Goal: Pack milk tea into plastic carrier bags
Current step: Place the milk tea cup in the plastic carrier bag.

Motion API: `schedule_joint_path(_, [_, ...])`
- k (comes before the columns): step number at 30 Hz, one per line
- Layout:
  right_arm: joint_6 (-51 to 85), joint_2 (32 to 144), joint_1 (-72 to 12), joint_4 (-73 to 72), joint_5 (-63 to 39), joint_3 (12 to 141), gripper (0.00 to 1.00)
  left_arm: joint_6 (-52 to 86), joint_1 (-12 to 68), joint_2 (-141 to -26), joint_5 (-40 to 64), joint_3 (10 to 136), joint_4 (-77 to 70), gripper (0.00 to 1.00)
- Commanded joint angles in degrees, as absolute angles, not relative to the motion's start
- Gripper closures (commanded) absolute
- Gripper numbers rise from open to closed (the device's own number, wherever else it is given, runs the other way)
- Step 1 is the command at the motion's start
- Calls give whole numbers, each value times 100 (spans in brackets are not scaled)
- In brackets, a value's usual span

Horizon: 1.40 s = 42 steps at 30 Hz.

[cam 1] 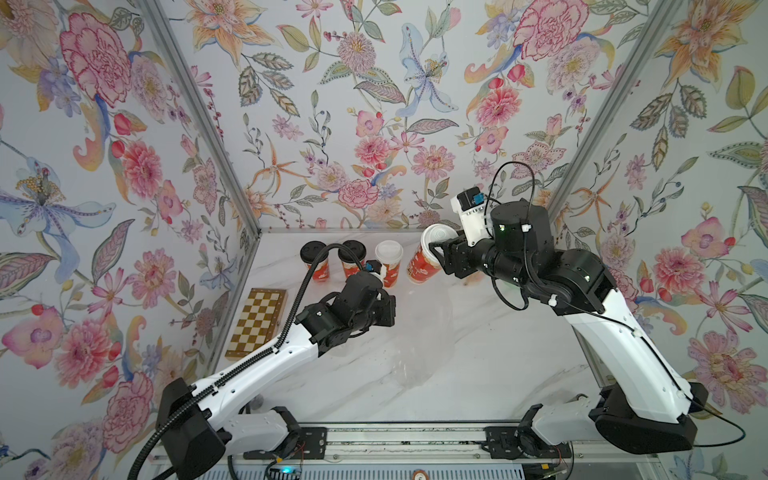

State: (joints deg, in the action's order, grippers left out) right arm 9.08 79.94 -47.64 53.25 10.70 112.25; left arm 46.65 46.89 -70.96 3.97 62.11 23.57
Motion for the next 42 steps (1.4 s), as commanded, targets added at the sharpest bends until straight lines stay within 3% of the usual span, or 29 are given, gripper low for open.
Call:
schedule_joint_path(1, [1133, 7878, -4947, 5511, 1182, 11275, 45, 4533, 4676, -6908, 226, 6144, 2494, 100])
schedule_joint_path(22, [1633, 8127, -4994, 4598, 974, 9373, 46, 4550, 4676, -6882, 360, 6126, 2307, 100])
schedule_joint_path(42, [1567, 8527, -4808, 4188, 1670, 8449, 48, 4583, 4676, -6313, 284, 6423, 2243, 100])
